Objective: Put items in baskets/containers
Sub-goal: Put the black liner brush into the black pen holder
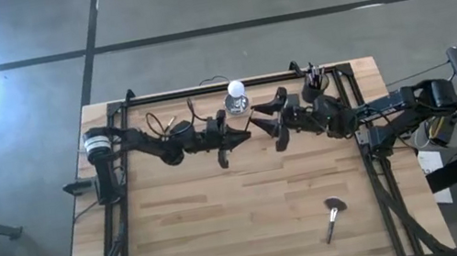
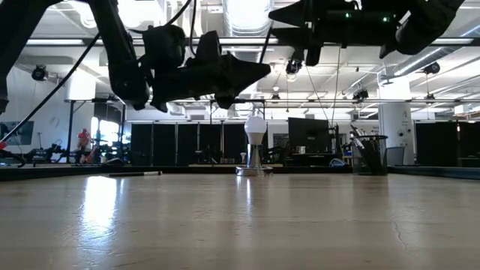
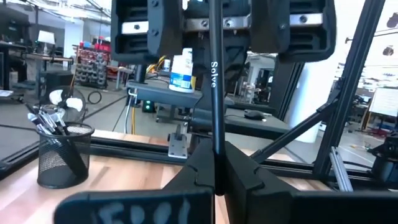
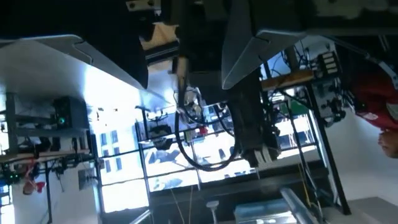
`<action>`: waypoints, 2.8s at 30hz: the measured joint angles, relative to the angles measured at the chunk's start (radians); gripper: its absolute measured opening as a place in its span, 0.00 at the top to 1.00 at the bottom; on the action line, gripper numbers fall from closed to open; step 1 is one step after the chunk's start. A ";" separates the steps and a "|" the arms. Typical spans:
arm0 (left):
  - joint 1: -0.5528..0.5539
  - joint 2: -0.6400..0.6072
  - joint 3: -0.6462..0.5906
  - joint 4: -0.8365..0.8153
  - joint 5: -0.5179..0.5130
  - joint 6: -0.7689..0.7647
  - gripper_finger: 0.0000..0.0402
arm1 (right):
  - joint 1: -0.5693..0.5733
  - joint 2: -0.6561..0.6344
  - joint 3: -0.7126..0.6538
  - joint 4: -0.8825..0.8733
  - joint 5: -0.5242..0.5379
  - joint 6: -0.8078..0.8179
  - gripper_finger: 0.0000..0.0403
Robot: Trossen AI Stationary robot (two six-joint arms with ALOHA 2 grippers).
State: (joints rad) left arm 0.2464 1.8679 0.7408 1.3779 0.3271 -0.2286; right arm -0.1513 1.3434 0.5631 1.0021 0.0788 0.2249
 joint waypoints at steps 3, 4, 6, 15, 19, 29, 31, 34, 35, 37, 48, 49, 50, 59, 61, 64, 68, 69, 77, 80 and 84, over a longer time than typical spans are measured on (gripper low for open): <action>0.000 0.000 0.001 -0.009 0.004 0.002 0.98 | 0.000 0.001 0.014 -0.002 -0.001 -0.006 0.55; 0.000 -0.001 0.001 -0.009 0.005 0.006 0.98 | 0.000 0.004 0.018 -0.002 -0.001 -0.007 0.57; 0.000 -0.002 0.000 -0.009 0.005 0.008 0.98 | 0.000 0.015 0.030 0.000 0.000 -0.007 0.61; 0.000 -0.002 -0.002 -0.012 0.004 -0.006 0.98 | 0.000 0.080 0.066 -0.004 -0.008 -0.023 0.86; 0.000 -0.003 -0.008 -0.011 0.004 -0.018 0.95 | 0.002 0.074 0.067 -0.010 -0.011 -0.045 0.96; 0.020 -0.006 -0.049 -0.026 -0.014 -0.083 0.81 | 0.000 -0.099 0.067 -0.240 0.112 -0.137 0.97; 0.026 -0.006 -0.065 -0.026 -0.013 -0.086 0.79 | -0.008 -0.169 0.067 -0.342 0.190 -0.166 0.97; 0.032 -0.006 -0.093 -0.012 -0.013 -0.083 0.79 | -0.034 -0.283 0.066 -0.515 0.309 -0.187 0.97; 0.032 -0.006 -0.100 -0.009 -0.013 -0.083 0.79 | -0.050 -0.321 0.066 -0.573 0.349 -0.194 0.97; 0.033 -0.007 -0.109 -0.009 -0.013 -0.083 0.78 | -0.090 -0.389 0.066 -0.691 0.432 -0.203 0.97; 0.033 -0.007 -0.112 -0.009 -0.006 -0.077 0.78 | -0.508 -0.457 -0.018 -0.882 0.470 -0.172 0.98; 0.033 -0.007 -0.112 -0.009 -0.006 -0.077 0.78 | -0.548 -0.442 -0.031 -0.867 0.458 -0.162 0.97; 0.032 -0.007 -0.112 -0.009 -0.006 -0.077 0.78 | -0.583 -0.425 -0.046 -0.848 0.440 -0.151 0.97; 0.032 -0.008 -0.112 -0.010 -0.006 -0.078 0.78 | -0.743 -0.252 -0.090 -0.782 0.387 -0.040 0.97; 0.033 -0.008 -0.112 -0.010 -0.006 -0.078 0.78 | -0.751 -0.219 -0.088 -0.781 0.385 -0.007 0.97; 0.033 -0.008 -0.113 -0.010 -0.006 -0.078 0.78 | -0.758 -0.168 -0.088 -0.781 0.384 0.035 0.97; 0.033 -0.008 -0.114 -0.021 -0.004 -0.079 0.78 | -0.760 -0.109 -0.088 -0.781 0.384 0.064 0.97; 0.033 -0.008 -0.114 -0.021 -0.003 -0.079 0.78 | -0.760 -0.099 -0.088 -0.781 0.384 0.064 0.97; 0.033 -0.008 -0.114 -0.026 -0.003 -0.080 0.78 | -0.760 -0.092 -0.088 -0.789 0.384 0.108 0.91; 0.033 -0.008 -0.114 -0.026 -0.003 -0.081 0.78 | -0.760 -0.120 -0.088 -0.792 0.385 0.108 0.85; 0.033 -0.008 -0.114 -0.025 -0.003 -0.081 0.78 | -0.759 -0.170 -0.070 -0.875 0.385 0.113 0.77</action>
State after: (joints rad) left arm 0.2794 1.8603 0.6266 1.3525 0.3237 -0.3099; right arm -0.9100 1.1733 0.4936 0.1275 0.4633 0.3382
